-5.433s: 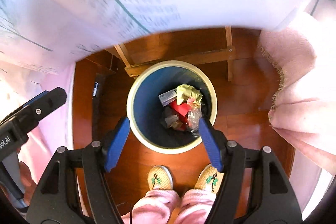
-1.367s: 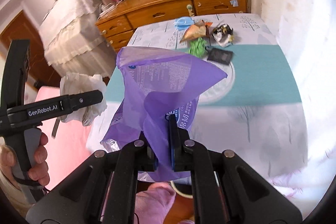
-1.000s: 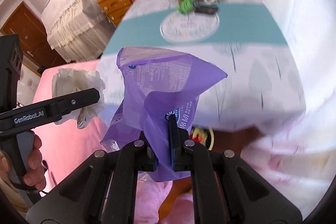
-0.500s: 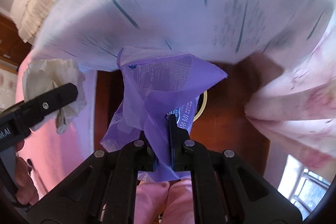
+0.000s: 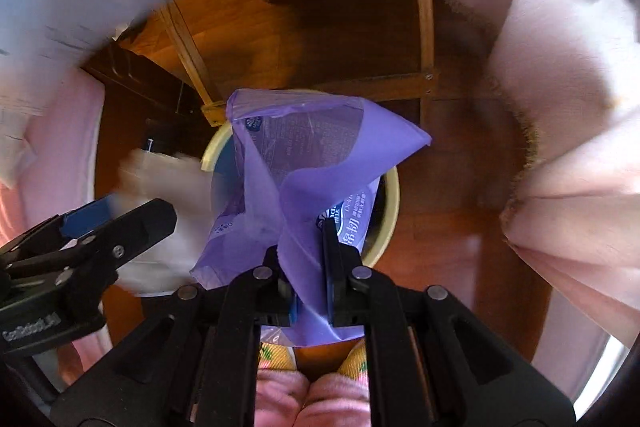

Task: Collect trash
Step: 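Carry both items over the trash bin and open both grippers, then raise both grippers back toward the table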

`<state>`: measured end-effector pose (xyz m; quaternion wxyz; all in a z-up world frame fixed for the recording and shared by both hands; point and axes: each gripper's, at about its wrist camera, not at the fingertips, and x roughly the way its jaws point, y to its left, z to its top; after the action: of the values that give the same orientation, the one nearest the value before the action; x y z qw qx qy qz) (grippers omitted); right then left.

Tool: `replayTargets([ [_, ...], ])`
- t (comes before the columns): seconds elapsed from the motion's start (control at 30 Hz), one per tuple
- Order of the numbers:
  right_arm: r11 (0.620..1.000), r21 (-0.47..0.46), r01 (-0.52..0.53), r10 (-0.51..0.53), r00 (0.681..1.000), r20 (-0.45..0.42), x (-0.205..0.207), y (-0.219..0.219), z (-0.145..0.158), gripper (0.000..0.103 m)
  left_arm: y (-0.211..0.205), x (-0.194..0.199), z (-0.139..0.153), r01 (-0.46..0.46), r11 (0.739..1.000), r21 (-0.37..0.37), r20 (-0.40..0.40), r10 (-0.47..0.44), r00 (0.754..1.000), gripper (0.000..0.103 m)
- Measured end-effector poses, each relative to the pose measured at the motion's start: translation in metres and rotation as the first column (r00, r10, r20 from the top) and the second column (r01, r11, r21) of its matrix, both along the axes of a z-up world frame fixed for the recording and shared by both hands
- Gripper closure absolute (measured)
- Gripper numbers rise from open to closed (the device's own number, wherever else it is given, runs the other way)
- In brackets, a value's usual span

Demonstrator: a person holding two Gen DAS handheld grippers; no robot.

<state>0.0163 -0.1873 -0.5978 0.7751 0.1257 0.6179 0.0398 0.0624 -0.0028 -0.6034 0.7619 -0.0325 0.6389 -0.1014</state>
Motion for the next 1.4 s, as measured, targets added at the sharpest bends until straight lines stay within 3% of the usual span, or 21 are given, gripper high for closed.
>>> replayTargets([
  [0.07, 1.0, -0.005, -0.016, 0.016, 1.0, -0.015, 0.001, 0.005, -0.018, 0.086, 0.0, 0.006, -0.013, -0.002, 1.0, 0.015, 0.0, 0.002, 1.0, 0.009],
  [0.13, 0.999, -0.002, -0.032, 0.032, 0.999, -0.028, 0.003, 0.009, -0.03, 0.049, 0.007, 0.009, -0.021, -0.007, 1.0, 0.026, 0.006, 0.007, 1.0, 0.008],
  [0.17, 0.999, 0.003, -0.034, 0.034, 0.999, -0.025, 0.006, 0.011, -0.032, 0.043, 0.011, 0.012, -0.026, -0.01, 1.0, 0.028, 0.009, 0.01, 1.0, 0.008],
  [0.37, 0.999, 0.017, -0.037, 0.037, 0.999, -0.01, 0.011, 0.005, -0.036, 0.041, 0.026, 0.017, -0.023, -0.045, 0.998, 0.036, 0.029, 0.044, 0.999, 0.007],
  [0.57, 0.999, 0.018, -0.031, 0.031, 0.999, -0.005, 0.035, 0.004, -0.016, 0.041, 0.033, 0.007, 0.024, -0.068, 0.997, 0.027, 0.05, 0.067, 0.996, 0.007],
  [0.7, 1.0, 0.016, -0.022, 0.022, 1.0, 0.0, 0.023, 0.0, 0.027, 0.041, 0.034, 0.001, 0.071, -0.06, 0.998, 0.019, 0.071, 0.059, 0.996, 0.007],
  [0.93, 1.0, 0.018, -0.001, 0.001, 1.0, 0.014, -0.003, 0.0, 0.124, 0.041, 0.033, -0.005, 0.182, -0.01, 1.0, -0.003, 0.117, 0.01, 0.993, 0.007],
  [1.13, 1.0, 0.013, 0.025, -0.025, 0.998, 0.055, -0.019, 0.008, 0.232, 0.041, 0.035, -0.007, 0.29, 0.046, 0.999, -0.004, 0.185, -0.045, 0.982, 0.007],
  [1.4, 0.998, -0.024, 0.052, -0.046, 0.981, 0.191, -0.028, 0.03, 0.382, 0.041, 0.039, -0.008, 0.431, 0.141, 0.99, -0.029, 0.275, -0.128, 0.953, 0.007],
])
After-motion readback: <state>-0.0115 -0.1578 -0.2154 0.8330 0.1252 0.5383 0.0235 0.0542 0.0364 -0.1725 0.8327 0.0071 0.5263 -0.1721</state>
